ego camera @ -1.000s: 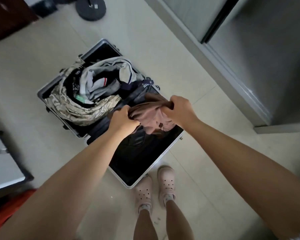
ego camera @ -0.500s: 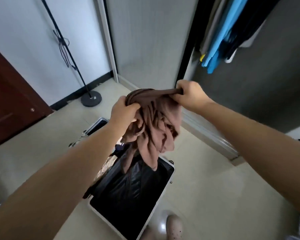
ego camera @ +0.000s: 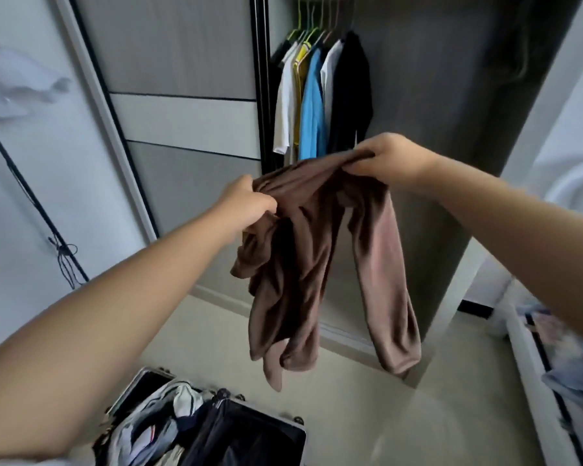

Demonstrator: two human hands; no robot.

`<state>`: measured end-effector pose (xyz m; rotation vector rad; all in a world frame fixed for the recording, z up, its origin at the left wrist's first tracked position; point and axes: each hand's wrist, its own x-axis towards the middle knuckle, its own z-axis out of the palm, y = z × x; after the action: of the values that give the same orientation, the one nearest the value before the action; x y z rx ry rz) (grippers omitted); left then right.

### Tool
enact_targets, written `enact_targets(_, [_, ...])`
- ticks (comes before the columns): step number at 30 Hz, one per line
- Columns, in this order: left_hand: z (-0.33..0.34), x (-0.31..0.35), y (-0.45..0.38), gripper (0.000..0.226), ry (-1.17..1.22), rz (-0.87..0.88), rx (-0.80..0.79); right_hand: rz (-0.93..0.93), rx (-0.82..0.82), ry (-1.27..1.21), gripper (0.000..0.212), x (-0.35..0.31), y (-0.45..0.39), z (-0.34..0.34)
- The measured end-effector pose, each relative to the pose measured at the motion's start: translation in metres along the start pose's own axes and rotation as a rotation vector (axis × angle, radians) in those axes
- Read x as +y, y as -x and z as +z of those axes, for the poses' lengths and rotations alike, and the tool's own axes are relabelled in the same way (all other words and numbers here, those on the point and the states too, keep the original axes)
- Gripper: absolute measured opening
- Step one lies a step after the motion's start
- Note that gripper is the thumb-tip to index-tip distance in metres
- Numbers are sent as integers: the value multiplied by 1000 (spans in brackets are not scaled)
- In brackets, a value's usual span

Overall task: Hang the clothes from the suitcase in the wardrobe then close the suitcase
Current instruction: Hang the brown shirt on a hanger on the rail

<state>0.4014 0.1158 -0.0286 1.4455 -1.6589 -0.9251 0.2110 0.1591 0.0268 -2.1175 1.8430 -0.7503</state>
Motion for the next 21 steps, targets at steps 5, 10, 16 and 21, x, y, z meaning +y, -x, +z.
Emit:
enact_targets(5, [35,63,-1,2,70,176,-35,49,186,-817,18,3,17,-64])
enact_targets(10, [65,88,-7,31,235,178,-19,53,340,-1174,24,31,27,-102])
enact_targets(16, [116,91,10,15,-6,231,-529,-82,277,-1182,25,59,31,-115])
enact_targets(21, [160,79,24,54,-172,403,-721,-156,346,-1211,23,71,37,-138])
